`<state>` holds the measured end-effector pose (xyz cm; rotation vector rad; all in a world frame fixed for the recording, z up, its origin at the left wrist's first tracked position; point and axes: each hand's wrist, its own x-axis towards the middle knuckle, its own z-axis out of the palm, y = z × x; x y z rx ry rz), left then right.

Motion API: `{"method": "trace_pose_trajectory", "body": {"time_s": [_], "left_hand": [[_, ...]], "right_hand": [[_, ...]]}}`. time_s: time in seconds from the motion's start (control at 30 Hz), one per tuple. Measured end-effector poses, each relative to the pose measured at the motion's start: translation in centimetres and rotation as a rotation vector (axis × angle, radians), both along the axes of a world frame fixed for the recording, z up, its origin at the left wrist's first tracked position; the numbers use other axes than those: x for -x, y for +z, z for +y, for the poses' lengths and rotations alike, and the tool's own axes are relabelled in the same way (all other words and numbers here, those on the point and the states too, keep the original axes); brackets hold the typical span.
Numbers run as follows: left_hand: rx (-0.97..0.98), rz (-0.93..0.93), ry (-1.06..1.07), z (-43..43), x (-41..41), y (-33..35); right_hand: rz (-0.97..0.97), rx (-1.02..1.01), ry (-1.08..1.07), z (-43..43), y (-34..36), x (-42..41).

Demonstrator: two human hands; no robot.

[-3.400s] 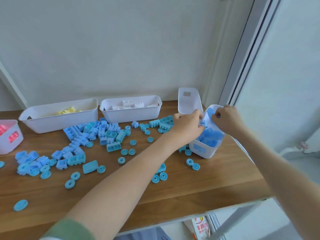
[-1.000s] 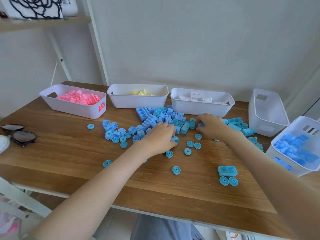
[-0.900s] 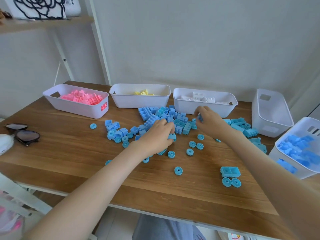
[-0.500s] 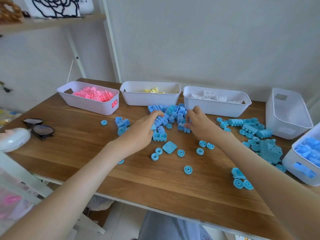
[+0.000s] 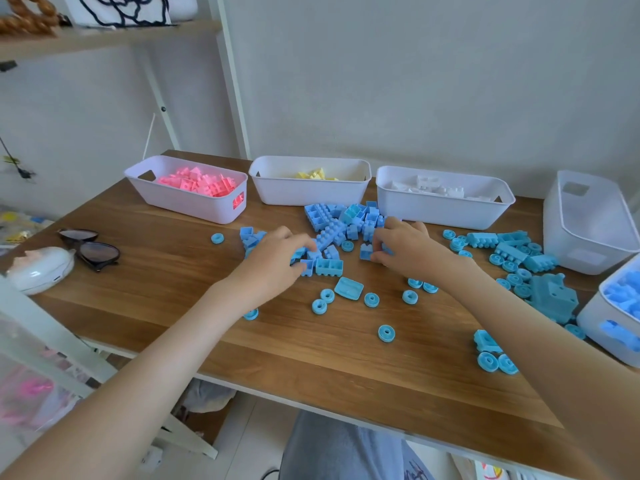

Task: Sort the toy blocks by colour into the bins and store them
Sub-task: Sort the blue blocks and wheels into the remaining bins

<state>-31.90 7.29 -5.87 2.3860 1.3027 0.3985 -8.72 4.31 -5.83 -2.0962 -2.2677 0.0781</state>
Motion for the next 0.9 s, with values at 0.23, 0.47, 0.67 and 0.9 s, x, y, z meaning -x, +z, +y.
{"method": "trace_pose_trajectory", "body": {"time_s": [0.23, 0.47, 0.67, 0.9], "left_hand": [[-0.037, 0.104, -0.007, -0.1, 0.1, -0.8], [-0.056, 0.11, -0.017, -0.5, 0.4, -0.2], [-0.062, -0.086, 0.084, -0.1, 0.6, 0.2], [-0.018, -0.051, 0.114, 0.5, -0.7, -0.1]], "right_hand": [[0.227, -0.044, 0.083, -0.9, 0.5, 1.3], [0.145, 0.056, -0.015, -1.4, -0.2, 0.9], [0.146, 0.116, -0.054, -1.1, -0.4, 1.0], [0.134, 0.107, 0.042, -0.3, -0.3, 2.5]]}}
